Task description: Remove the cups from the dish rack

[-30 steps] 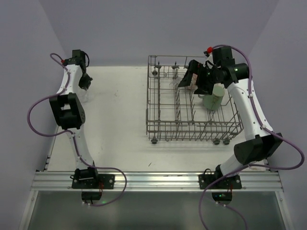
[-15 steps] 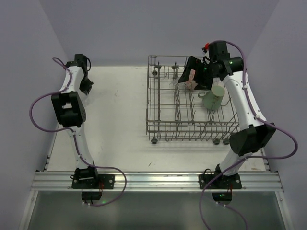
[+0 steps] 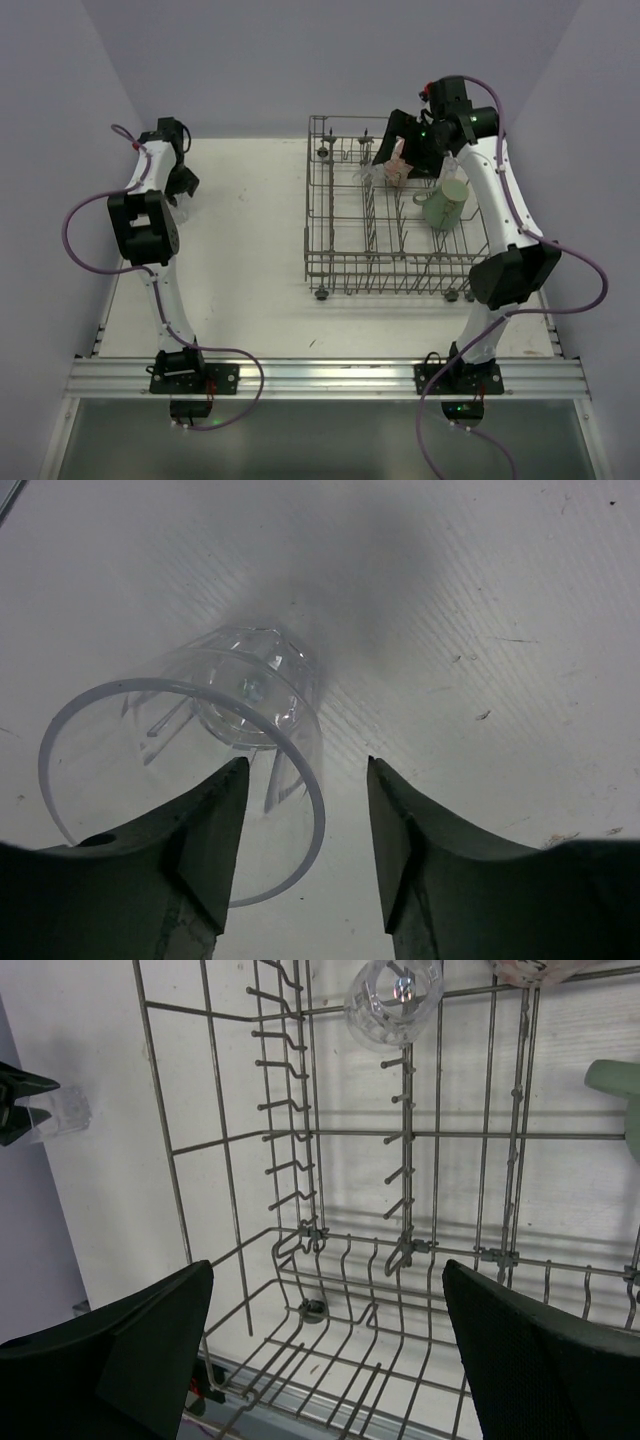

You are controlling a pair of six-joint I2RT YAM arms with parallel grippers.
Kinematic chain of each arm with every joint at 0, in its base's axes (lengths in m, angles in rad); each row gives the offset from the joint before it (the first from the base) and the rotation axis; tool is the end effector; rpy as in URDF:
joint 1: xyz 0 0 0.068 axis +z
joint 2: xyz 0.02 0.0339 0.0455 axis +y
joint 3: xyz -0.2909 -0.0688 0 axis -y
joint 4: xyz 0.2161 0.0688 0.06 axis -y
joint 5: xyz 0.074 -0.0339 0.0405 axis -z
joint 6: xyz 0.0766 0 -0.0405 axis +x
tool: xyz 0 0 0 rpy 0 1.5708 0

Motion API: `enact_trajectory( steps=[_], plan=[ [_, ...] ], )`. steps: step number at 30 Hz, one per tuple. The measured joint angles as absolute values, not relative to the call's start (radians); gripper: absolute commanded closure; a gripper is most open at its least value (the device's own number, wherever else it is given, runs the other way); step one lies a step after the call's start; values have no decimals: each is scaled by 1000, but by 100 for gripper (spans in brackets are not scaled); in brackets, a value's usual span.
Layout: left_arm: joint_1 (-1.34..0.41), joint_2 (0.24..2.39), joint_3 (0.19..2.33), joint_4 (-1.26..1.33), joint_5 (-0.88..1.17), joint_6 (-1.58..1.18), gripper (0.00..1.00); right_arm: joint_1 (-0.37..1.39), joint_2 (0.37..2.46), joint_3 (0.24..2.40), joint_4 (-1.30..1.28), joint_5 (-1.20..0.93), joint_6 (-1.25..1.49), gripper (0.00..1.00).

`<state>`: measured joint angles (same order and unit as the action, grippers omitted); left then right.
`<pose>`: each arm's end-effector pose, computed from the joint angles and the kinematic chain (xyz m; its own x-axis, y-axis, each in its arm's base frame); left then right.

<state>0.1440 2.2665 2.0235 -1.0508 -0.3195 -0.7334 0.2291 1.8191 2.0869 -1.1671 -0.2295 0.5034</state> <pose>0.4624 0.0914 0.2019 -0.5591 -0.7232 -0.4054 -0.8016 0.5965 0.0414 0.3627 0.1025 0.3942 -0.8410 0.2862 -0.4591 0.0534 0.8883 0.4561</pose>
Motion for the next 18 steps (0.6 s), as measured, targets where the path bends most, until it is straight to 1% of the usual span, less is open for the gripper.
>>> enact_trajectory(
  steps=[2, 7, 13, 18],
  plan=[
    [144, 2266, 2021, -1052, -318, -739, 37, 229, 1848, 2119, -1167, -217, 500, 1],
    [144, 2254, 2020, -1066, -314, -748, 31, 229, 1912, 2133, -1131, -187, 497, 1],
    [146, 2161, 2004, -1089, -283, -776, 31, 229, 2019, 2165, -1060, -157, 496, 1],
    [150, 2049, 1985, -1085, -212, -796, 31, 234, 2088, 2174, -999, -129, 496, 1]
  ],
)
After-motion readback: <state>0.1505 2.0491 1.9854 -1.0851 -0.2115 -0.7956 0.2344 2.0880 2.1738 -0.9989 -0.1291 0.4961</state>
